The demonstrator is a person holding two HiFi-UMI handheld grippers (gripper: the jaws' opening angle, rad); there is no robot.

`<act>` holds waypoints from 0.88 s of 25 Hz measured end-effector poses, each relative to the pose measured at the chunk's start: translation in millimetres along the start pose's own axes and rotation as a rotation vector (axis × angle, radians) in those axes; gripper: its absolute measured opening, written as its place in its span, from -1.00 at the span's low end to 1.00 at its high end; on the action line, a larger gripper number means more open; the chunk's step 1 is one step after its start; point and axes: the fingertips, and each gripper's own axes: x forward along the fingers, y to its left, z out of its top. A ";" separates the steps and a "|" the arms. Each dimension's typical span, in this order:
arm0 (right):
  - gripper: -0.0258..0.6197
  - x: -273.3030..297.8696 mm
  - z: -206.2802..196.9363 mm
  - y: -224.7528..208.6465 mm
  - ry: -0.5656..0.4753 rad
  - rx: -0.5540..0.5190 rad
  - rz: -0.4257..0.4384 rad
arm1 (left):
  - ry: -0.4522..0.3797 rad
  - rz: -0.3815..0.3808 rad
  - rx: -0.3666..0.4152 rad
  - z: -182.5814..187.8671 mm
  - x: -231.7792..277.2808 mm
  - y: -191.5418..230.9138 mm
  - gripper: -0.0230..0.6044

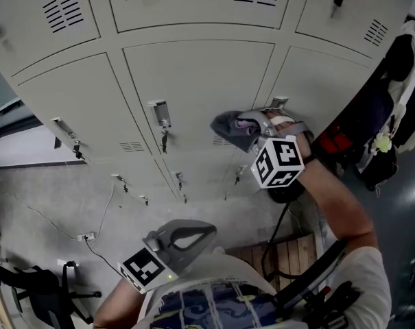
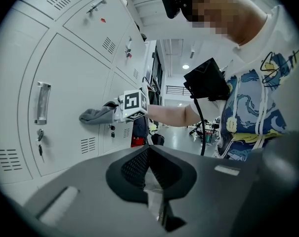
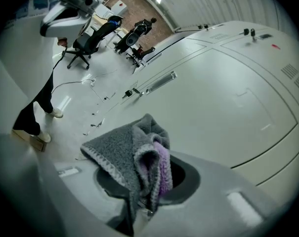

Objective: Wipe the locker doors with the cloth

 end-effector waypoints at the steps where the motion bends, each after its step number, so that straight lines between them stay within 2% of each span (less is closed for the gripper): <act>1: -0.65 4.3 -1.8 6.2 0.004 0.005 0.012 | 0.001 0.000 0.000 -0.3 -0.3 0.5 -0.92; 13: -0.65 56.4 -25.6 84.7 0.105 -0.018 0.174 | 0.001 0.014 -0.022 -6.3 -1.6 3.4 -0.92; 22: -0.65 81.9 -31.5 121.4 0.165 -0.039 0.249 | 0.003 0.032 -0.029 -8.5 -7.7 4.1 -0.92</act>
